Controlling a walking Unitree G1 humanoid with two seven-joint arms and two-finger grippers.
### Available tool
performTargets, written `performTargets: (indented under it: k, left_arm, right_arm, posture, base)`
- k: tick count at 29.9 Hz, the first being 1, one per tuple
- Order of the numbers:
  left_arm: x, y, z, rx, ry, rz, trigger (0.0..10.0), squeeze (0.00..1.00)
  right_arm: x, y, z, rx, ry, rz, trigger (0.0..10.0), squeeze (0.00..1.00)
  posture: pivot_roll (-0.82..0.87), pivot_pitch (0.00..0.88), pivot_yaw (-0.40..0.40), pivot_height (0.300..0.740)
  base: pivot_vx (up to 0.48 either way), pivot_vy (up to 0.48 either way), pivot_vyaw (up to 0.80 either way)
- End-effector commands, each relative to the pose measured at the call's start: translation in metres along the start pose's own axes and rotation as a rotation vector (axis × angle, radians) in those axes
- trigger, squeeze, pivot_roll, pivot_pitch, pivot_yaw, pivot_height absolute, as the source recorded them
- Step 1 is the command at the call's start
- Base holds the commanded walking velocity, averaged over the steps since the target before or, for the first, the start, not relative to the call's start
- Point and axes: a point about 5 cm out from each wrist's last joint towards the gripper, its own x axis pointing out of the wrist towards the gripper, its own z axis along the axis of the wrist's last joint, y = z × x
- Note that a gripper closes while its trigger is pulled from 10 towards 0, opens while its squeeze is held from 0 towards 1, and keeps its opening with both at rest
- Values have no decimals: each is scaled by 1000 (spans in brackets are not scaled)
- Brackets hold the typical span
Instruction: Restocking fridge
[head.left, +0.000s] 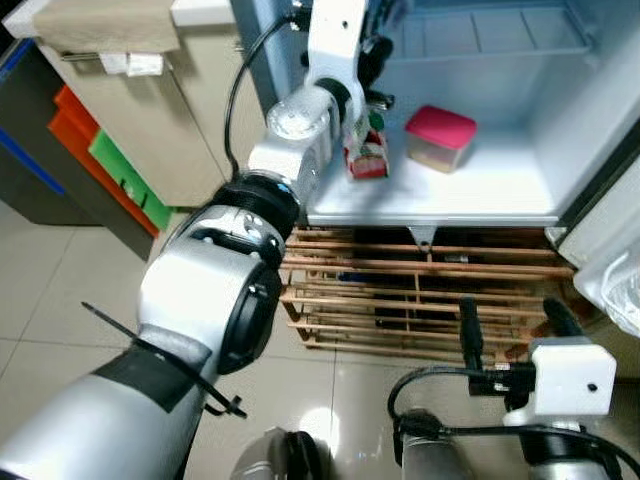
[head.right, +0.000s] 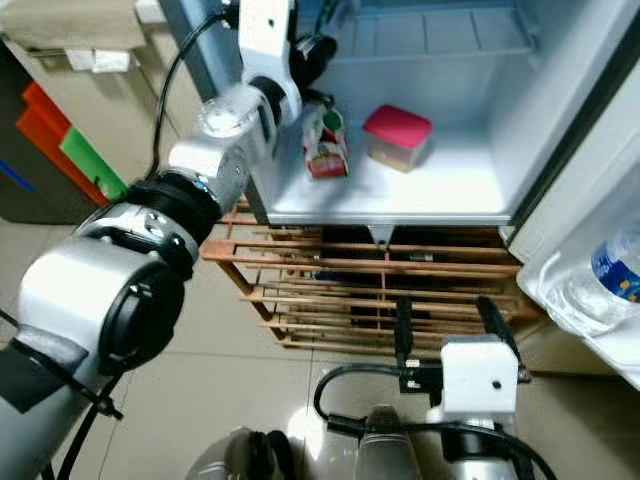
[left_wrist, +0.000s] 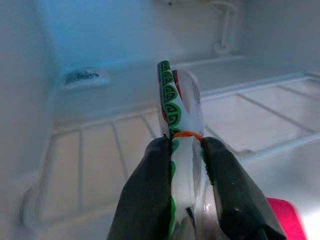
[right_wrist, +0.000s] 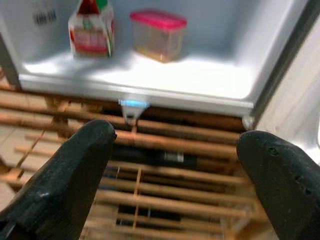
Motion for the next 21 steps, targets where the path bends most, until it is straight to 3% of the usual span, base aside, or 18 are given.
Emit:
performTargets:
  k: [1,3,8,10,11,12,17,18,19,21]
  left_arm:
    - [-2,20,9,30,-4,65,10000,0]
    - [-2,22,9,39,5,71,10000,0]
    - [-8,36,-11,-148,111,161,10000,0]
    - [-9,37,-13,-168,120,173,10000,0]
    - [-10,38,-15,-194,127,182,10000,882]
    - [-10,39,-17,-229,134,198,10000,1000]
    - [-12,48,-14,-394,122,266,10000,1000]
    - [-12,52,-12,-464,108,292,10000,1000]
    - [-12,52,-12,-464,108,292,10000,1000]
    - [-12,57,-6,-584,75,327,10000,1000]
  right_arm:
    - [-3,1,4,1,4,8,10000,0]
    - [-4,1,4,1,6,7,10000,0]
    - [-10,2,4,6,35,8,10000,0]
    - [-10,2,4,8,37,8,10000,0]
    - [-10,3,4,8,40,10,10000,0]
    - [-10,3,4,9,43,10,10000,0]
    - [-8,2,3,11,47,11,10000,0]
    - [-6,2,3,12,44,10,10000,0]
    - [-6,2,3,12,44,10,10000,0]
    - [-4,2,4,13,40,11,10000,0]
  posture:
    - [-402,293,152,711]
    - [-402,293,152,711]
    - [-407,307,146,711]
    - [-409,309,144,711]
    - [-410,307,140,711]
    - [-409,307,140,711]
    - [-407,296,136,711]
    - [-409,291,135,711]
    - [-409,291,135,711]
    - [-410,287,133,711]
  base:
    - [0,0,0]
    - [0,0,0]
    - [0,0,0]
    - [0,0,0]
    - [0,0,0]
    - [0,0,0]
    - [0,0,0]
    - [0,0,0]
    - [0,0,0]
    - [0,0,0]
